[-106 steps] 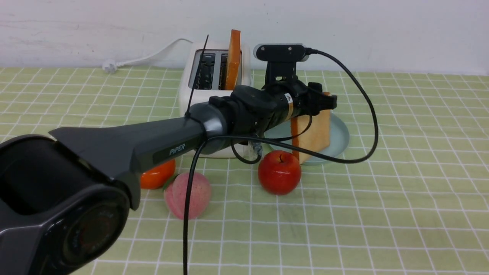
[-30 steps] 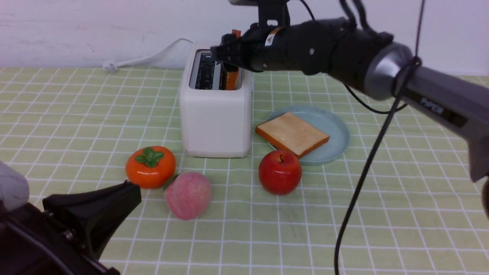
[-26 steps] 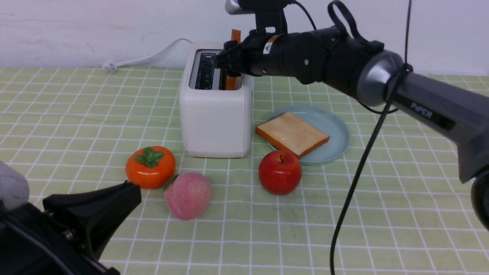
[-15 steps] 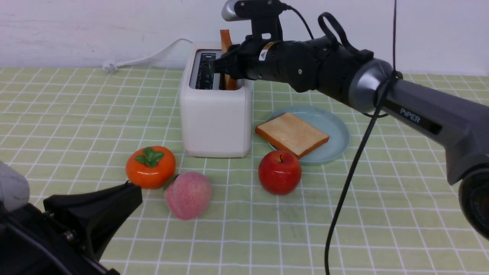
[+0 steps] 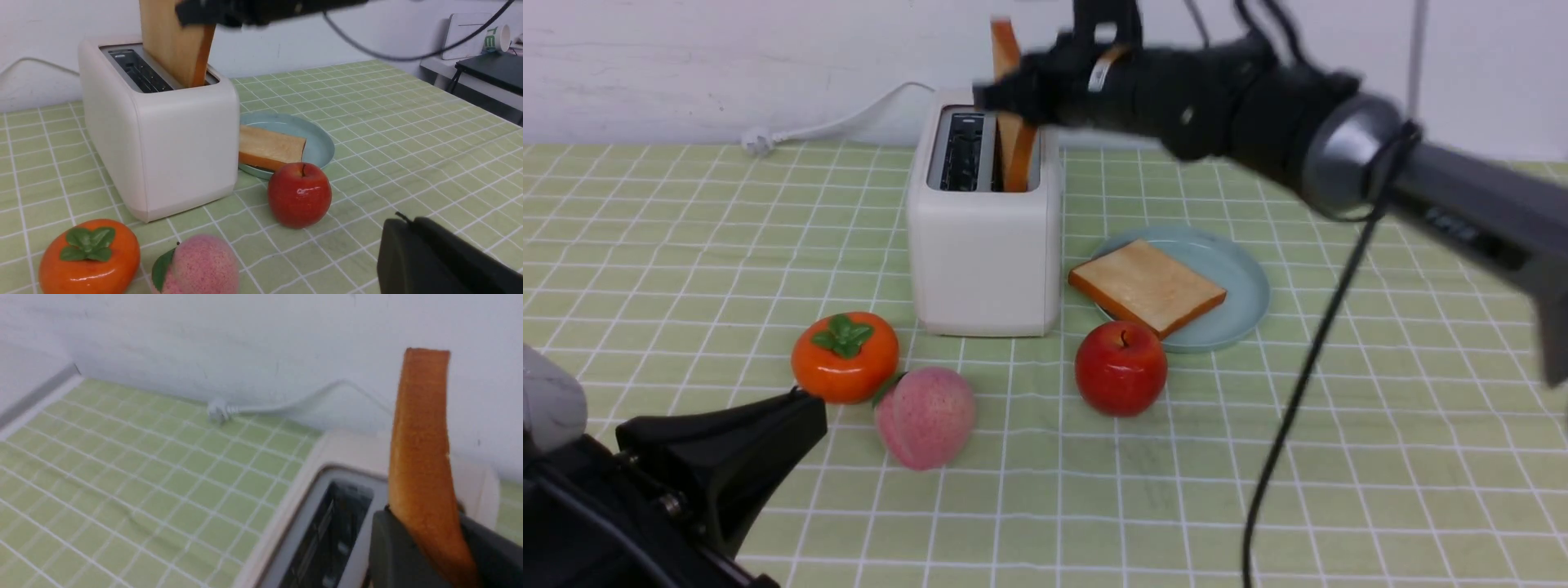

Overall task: Take toasted bread from bread machine on green coffee tablecloth place on plate.
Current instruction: 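Grasp the toast slice in the toaster and pull it up out of the slot with the right gripper, then place the held slice of bread on top of the slice on the plate with the right gripper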

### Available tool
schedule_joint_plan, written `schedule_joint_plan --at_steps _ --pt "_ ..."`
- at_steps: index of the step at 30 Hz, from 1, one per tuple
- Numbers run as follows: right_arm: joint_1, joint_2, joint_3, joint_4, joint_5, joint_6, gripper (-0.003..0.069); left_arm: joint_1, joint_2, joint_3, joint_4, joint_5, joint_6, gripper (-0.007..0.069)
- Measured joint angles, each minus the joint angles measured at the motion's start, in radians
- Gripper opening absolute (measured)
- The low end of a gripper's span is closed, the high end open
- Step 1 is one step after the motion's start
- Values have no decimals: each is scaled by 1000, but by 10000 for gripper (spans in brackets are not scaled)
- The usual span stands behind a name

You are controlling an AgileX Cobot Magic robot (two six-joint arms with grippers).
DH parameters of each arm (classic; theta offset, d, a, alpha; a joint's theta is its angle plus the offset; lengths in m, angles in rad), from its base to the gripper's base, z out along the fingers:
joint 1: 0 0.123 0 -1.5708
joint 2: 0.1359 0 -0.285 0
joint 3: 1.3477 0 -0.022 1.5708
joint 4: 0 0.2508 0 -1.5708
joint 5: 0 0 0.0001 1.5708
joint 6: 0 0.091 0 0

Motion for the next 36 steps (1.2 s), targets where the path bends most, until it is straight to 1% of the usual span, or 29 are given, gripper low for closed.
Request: schedule_joint_plan --at_steps 2,4,5,7,8,9,10,11,12,13,14,15,16,17,19,20,21,22,25,26,27,31,36 --pt "2 -76 0 -2 1 0 125 0 0 0 0 0 0 -13" --pt "1 -197 -3 -23 56 -16 125 0 0 0 0 0 0 -13" --pt "1 -206 -5 -30 65 -21 125 0 0 0 0 0 0 -13" --pt "-25 -299 -13 -58 216 -38 125 0 0 0 0 0 0 -13" --pt "-36 -317 -14 -61 266 -43 125 0 0 0 0 0 0 -13" --pt "-67 -344 -15 -63 375 -46 125 0 0 0 0 0 0 -13" --pt "-78 -351 -16 -65 413 -47 125 0 0 0 0 0 0 -13" --pt "-103 -360 -16 -65 487 -48 125 0 0 0 0 0 0 -13" --pt "-163 -362 -6 -55 650 -54 125 0 0 0 0 -6 0 -13" --pt "-170 -361 -3 -52 650 -56 125 0 0 0 0 -7 0 -13" --pt "-220 -349 24 -11 723 -74 125 0 0 0 1 -16 0 -13" --pt "-248 -339 46 31 748 -96 125 0 0 0 2 -24 0 -13" --pt "-289 -322 77 100 767 -134 125 0 0 0 5 -35 0 -13" --pt "-321 -304 108 188 778 -194 125 0 0 0 6 -45 0 -13" --pt "-374 -262 169 413 780 -330 125 0 0 0 8 -56 0 -13" --pt "-395 -238 188 512 779 -391 125 0 0 0 8 -56 0 -13" --pt "-408 -216 198 584 778 -424 124 0 0 0 8 -56 0 -13" --pt "-419 -194 204 648 774 -470 123 0 0 0 8 -56 1 -13" --pt "-439 -104 209 817 749 -551 123 0 0 0 11 -57 1 -13" --pt "-439 -104 209 817 749 -551 123 0 0 0 11 -57 1 -13" --pt "-440 -58 209 861 729 -575 123 0 0 0 16 -58 1 -13" --pt "-440 11 209 935 687 -613 122 0 0 0 23 -59 1 -13" --pt "-440 34 209 958 630 -625 122 0 0 0 23 -59 1 -13"
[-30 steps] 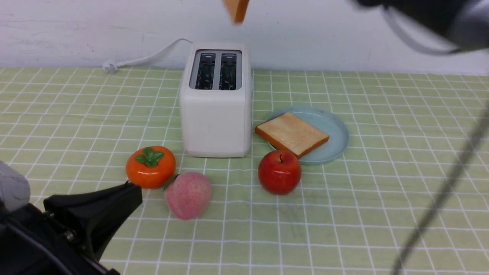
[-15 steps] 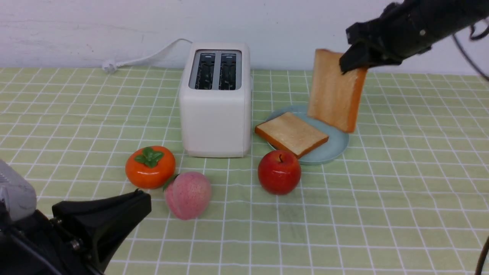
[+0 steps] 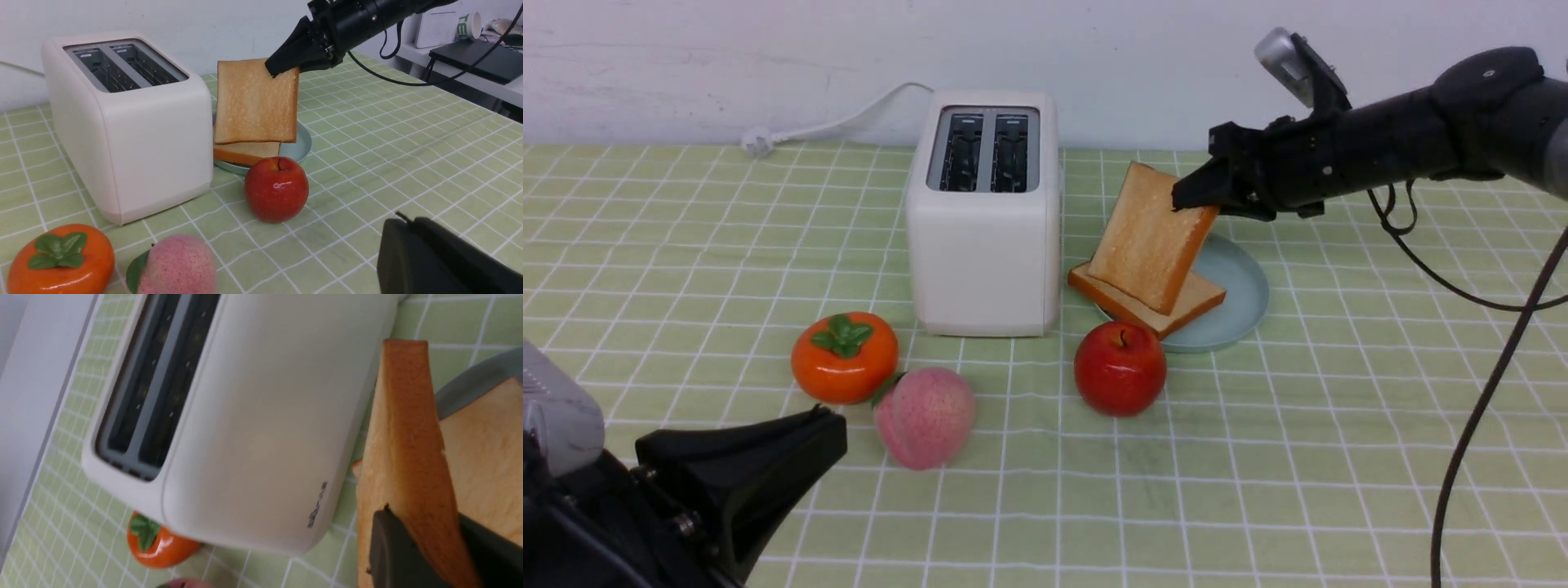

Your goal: Take toasted bread from bread machine on green coffee tablecloth place on plate.

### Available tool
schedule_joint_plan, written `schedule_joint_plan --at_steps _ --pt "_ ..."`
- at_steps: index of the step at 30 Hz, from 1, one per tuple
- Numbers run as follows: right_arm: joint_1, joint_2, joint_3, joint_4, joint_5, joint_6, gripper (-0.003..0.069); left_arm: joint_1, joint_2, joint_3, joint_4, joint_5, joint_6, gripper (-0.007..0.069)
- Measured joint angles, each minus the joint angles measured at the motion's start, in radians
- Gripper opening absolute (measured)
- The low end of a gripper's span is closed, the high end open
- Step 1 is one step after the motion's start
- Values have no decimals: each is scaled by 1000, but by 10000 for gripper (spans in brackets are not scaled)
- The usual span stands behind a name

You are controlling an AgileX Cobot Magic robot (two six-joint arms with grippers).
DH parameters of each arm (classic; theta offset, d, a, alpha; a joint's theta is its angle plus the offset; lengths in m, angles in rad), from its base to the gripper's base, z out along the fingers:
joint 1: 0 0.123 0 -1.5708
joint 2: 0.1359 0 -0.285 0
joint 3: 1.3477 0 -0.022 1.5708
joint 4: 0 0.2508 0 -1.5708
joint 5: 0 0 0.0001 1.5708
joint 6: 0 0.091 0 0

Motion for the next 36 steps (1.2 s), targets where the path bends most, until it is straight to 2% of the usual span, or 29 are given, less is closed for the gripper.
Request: schedule_joint_plan --at_steps 5,9,12,15,16,18,19,20,22,25,27,28,30,32,34,36 --pt "0 13 0 -13 -51 4 122 0 0 0 1 -5 0 -13" --pt "0 18 0 -89 -70 65 152 0 0 0 2 -19 0 -13" --pt "0 18 0 -172 -71 123 242 0 0 0 3 -19 0 -13" --pt "0 16 0 -292 -55 208 402 0 0 0 3 -22 0 -11" --pt "0 14 0 -301 -53 214 412 0 0 0 3 -22 0 -11" --pt "0 -15 0 -442 -37 291 530 0 0 0 3 -31 0 -11" --pt "0 -19 0 -442 -35 297 538 0 0 0 3 -31 0 -11" --pt "0 -50 0 -530 -26 340 578 0 0 0 3 -33 0 -11" --pt "0 -113 0 -630 -2 396 601 0 0 0 3 -30 0 -11" --pt "0 -239 0 -737 82 453 566 0 0 0 3 -11 0 -11" --pt "0 -343 1 -785 160 467 490 0 -4 0 3 5 -5 -11" --pt "0 -343 1 -785 160 467 490 0 -5 -1 3 7 -6 -11" --pt "0 -482 36 -831 237 473 365 0 -42 -13 2 14 -42 -11" --pt "0 -553 74 -844 266 476 280 0 -84 -22 2 19 -64 -11" --pt "0 -671 162 -852 301 477 160 0 -167 -24 3 35 -91 -11" --pt "0 -739 223 -852 309 480 117 0 -213 -21 3 35 -106 -11"
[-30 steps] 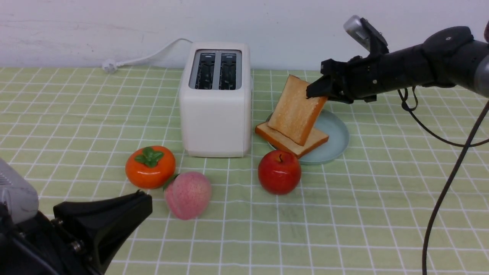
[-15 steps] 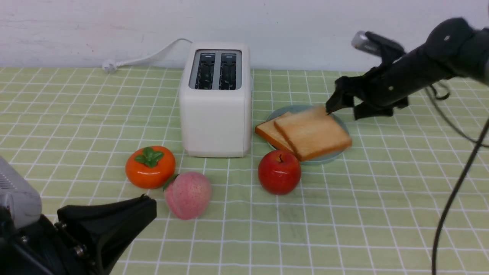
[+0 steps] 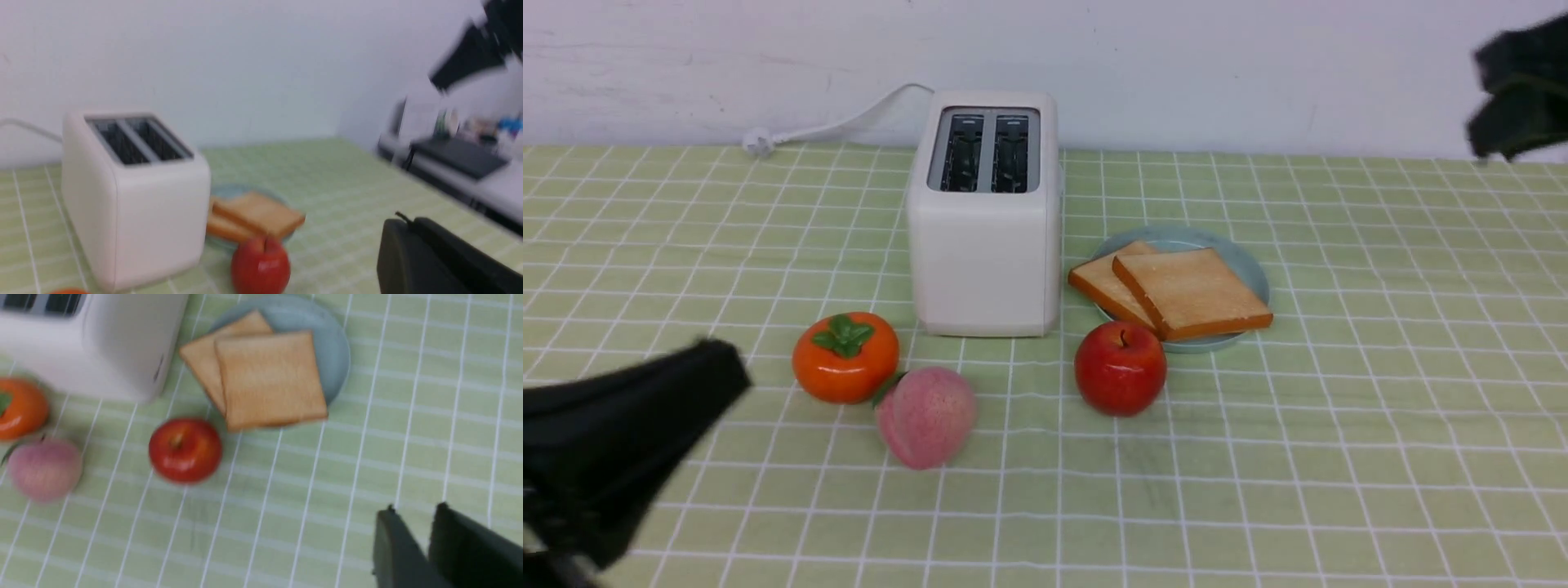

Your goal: Take toasted bread from bread machine on green coffee tablecloth place on plate.

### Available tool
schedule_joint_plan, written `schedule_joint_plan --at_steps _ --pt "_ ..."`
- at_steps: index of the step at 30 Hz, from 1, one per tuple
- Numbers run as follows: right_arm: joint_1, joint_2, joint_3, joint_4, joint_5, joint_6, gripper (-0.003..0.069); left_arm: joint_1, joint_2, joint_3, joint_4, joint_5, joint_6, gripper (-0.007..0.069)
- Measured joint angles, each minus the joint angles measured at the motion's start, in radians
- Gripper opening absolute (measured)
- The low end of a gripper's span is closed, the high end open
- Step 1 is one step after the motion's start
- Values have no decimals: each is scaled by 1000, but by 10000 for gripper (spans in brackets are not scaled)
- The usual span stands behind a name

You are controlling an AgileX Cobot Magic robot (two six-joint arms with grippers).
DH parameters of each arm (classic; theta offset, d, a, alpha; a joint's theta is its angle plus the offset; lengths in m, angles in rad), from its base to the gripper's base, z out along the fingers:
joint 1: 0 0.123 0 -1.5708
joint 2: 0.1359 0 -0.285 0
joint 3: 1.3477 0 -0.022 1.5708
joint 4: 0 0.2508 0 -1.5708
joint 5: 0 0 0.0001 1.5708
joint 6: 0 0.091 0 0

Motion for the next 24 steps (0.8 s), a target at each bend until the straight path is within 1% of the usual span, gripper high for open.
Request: schedule_joint_plan --at_steps 1,2,4,6,10,12,14,15,17,19,24 --pt "0 -109 107 1 8 1 54 0 -57 7 0 0 -13 -11" --pt "0 -109 107 1 8 1 54 0 -65 8 0 0 -15 -11" --pt "0 -279 277 1 11 6 -1 0 -166 33 0 0 -23 -11" --pt "0 -422 406 1 13 22 -7 0 -234 71 0 0 -26 -11" --pt "0 -666 592 5 -2 58 -5 0 -279 118 0 0 -26 -9" --pt "0 -888 733 5 -49 66 -3 0 -287 151 0 22 -26 -7" --pt "0 -964 776 5 -73 67 -3 0 -287 158 0 27 -26 -6" --pt "0 -1062 826 5 -91 69 -3 0 -287 170 0 27 -26 -5" --pt "0 -1170 881 3 -111 87 -2 0 -287 181 0 27 -27 -5" --pt "0 -1226 922 2 -123 109 -1 0 -287 193 0 27 -27 -2" --pt "0 -1238 972 37 -176 123 3 0 -287 205 -1 27 -27 1"
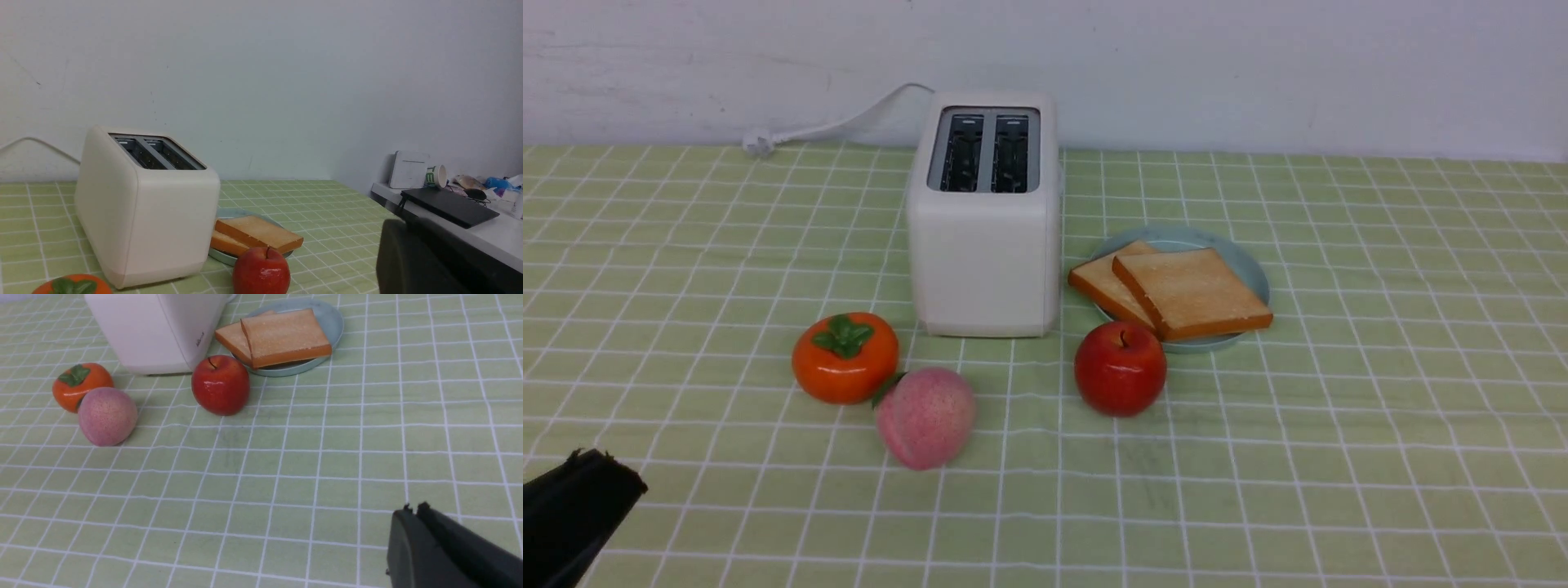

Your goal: Take toasted bread from bread machine on green coffee tablecloth place on plate.

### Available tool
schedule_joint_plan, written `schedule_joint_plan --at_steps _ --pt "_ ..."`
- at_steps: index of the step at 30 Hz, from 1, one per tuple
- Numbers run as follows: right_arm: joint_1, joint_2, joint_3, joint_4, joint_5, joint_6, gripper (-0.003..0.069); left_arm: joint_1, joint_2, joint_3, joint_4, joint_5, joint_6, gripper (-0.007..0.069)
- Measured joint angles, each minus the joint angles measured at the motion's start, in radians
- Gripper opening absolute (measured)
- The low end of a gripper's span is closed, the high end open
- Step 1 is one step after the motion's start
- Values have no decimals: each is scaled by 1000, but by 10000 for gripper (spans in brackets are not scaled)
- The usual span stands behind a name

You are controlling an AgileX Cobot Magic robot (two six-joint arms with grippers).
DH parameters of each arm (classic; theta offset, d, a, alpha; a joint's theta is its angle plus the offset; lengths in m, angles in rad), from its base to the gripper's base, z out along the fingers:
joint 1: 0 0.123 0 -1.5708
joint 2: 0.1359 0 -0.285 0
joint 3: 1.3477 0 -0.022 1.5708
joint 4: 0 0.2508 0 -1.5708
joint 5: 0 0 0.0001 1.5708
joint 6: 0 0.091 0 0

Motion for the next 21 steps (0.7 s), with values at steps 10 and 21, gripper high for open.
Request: schedule_joint_plan --at_steps 10,21 --pt "3 0 3 -6 -13 -1 14 0 0 2 0 0 0 1" --pt "1 -105 354 -164 -462 -142 -20 0 0 3 0 0 0 5"
